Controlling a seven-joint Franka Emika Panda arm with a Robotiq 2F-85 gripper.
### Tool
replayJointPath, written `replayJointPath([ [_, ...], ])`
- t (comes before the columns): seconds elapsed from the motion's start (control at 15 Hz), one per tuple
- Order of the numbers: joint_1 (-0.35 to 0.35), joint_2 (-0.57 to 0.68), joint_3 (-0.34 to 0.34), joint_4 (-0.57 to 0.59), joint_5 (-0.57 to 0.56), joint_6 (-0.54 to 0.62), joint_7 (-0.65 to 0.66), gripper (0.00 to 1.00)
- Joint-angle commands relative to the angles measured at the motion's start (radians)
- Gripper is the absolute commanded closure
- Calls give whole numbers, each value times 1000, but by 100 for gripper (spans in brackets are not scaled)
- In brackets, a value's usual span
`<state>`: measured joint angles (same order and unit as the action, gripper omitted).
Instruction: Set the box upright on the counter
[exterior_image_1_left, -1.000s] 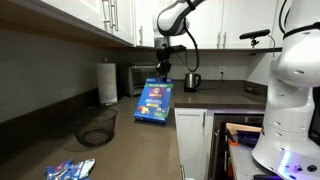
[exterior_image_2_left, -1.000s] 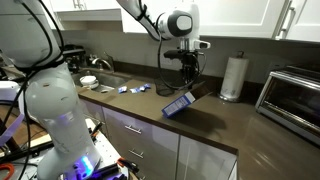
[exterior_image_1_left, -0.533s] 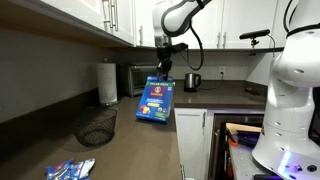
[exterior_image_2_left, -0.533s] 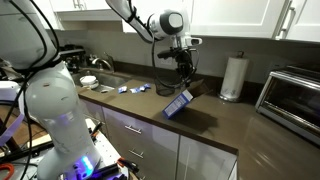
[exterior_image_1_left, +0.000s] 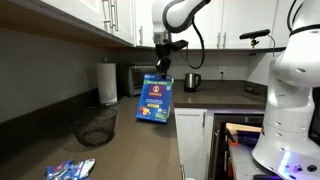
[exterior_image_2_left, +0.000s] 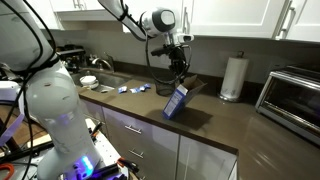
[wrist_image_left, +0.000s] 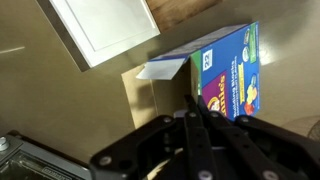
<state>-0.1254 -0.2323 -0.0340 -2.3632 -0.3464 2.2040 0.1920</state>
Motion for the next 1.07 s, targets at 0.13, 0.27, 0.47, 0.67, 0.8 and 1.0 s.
replayJointPath([
  [0.13,17,-68,29,-83,-11,6,23,97],
  [0.27,26,-82,36,-101,0,0,16,97],
  [0.47,41,-105,43,-123,23,-10,2,97],
  [0.67,55,-120,46,-123,54,-27,-11,97],
  [0.8,67,-129,44,-120,89,-42,-24,97],
  [1.0,80,-146,42,-116,141,-65,-34,97],
])
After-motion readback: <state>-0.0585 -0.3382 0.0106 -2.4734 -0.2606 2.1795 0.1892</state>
